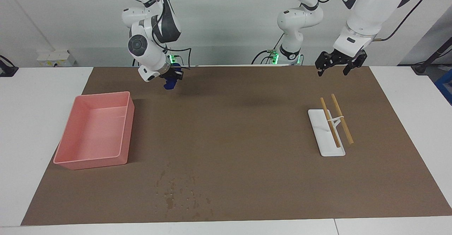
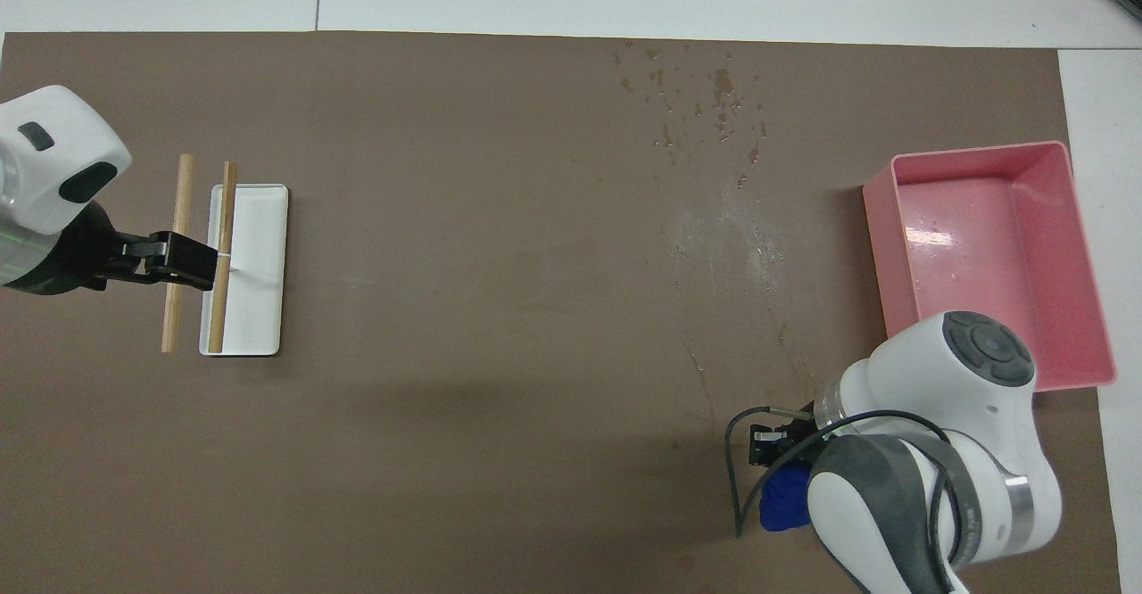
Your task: Wipe water with towel using both arms
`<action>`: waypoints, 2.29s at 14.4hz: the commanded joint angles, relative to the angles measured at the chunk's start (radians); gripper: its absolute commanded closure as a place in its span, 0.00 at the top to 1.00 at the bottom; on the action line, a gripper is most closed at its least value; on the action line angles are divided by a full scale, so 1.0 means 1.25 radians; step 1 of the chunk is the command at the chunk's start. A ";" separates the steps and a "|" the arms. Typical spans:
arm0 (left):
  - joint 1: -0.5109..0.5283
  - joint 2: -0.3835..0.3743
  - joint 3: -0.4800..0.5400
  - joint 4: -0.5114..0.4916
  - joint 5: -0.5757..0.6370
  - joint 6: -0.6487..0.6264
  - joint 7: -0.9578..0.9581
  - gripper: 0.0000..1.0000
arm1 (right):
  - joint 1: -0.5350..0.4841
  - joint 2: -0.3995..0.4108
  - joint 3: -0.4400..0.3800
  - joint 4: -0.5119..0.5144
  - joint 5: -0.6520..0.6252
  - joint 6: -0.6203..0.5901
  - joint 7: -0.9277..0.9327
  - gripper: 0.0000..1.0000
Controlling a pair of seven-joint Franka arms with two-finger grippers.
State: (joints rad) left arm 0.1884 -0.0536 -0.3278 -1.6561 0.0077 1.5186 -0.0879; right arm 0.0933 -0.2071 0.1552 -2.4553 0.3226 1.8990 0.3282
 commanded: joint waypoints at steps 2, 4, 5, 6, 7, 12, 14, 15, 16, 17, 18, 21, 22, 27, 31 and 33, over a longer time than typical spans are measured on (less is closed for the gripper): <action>0.016 -0.009 -0.005 -0.013 -0.001 -0.011 0.008 1.00 | -0.044 0.054 0.007 0.000 -0.019 0.092 -0.058 0.00; 0.036 -0.010 -0.005 -0.019 -0.044 -0.003 0.008 1.00 | -0.071 0.092 0.007 -0.002 -0.020 0.156 -0.094 0.00; 0.036 -0.010 -0.005 -0.019 -0.045 0.001 0.009 1.00 | -0.088 0.096 0.007 -0.005 -0.020 0.166 -0.127 0.00; 0.030 -0.009 -0.004 -0.018 -0.049 0.002 0.010 1.00 | -0.100 0.097 0.006 -0.007 -0.028 0.166 -0.155 0.00; 0.018 -0.009 0.019 -0.015 -0.049 0.001 0.016 1.00 | -0.119 0.097 0.006 -0.007 -0.058 0.166 -0.181 0.00; -0.120 -0.009 0.160 0.008 -0.047 -0.009 0.025 1.00 | -0.154 0.099 0.007 -0.005 -0.148 0.163 -0.231 0.00; -0.123 -0.010 0.159 0.007 -0.047 -0.012 0.030 1.00 | -0.154 0.098 0.008 -0.005 -0.134 0.162 -0.210 0.00; -0.124 -0.010 0.159 0.006 -0.047 -0.011 0.030 1.00 | -0.153 0.098 0.010 -0.007 -0.130 0.161 -0.206 0.00; -0.125 -0.011 0.159 0.003 -0.047 -0.010 0.024 1.00 | -0.148 0.098 0.010 -0.007 -0.126 0.156 -0.198 0.00; -0.124 -0.015 0.159 0.002 -0.047 -0.010 0.024 1.00 | -0.146 0.097 0.010 -0.007 -0.123 0.144 -0.185 0.00; -0.121 -0.015 0.162 0.003 -0.047 -0.010 0.021 1.00 | -0.142 0.095 0.010 -0.007 -0.123 0.124 -0.160 0.00; -0.120 -0.017 0.166 0.000 -0.043 -0.017 0.029 1.00 | -0.104 0.091 0.011 -0.005 -0.071 0.103 -0.111 0.00; -0.121 -0.021 0.166 -0.002 -0.043 -0.014 0.025 1.00 | -0.077 0.090 0.011 -0.005 -0.048 0.104 -0.082 0.00; -0.123 -0.021 0.165 -0.003 -0.043 -0.013 0.022 1.00 | 0.079 0.088 0.011 -0.002 -0.042 0.126 0.152 0.00; -0.123 -0.021 0.165 -0.003 -0.043 -0.013 0.022 1.00 | 0.020 0.085 0.008 -0.008 -0.042 0.113 0.054 0.00; -0.121 -0.021 0.165 -0.003 -0.043 -0.013 0.022 1.00 | -0.041 0.076 0.007 -0.025 -0.042 0.096 -0.037 0.00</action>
State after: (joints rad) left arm 0.0471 -0.0635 -0.1332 -1.6522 -0.0400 1.5149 -0.0647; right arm 0.1216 -0.0770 0.1645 -2.4598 0.2559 2.0475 0.3939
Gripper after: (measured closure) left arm 0.000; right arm 1.000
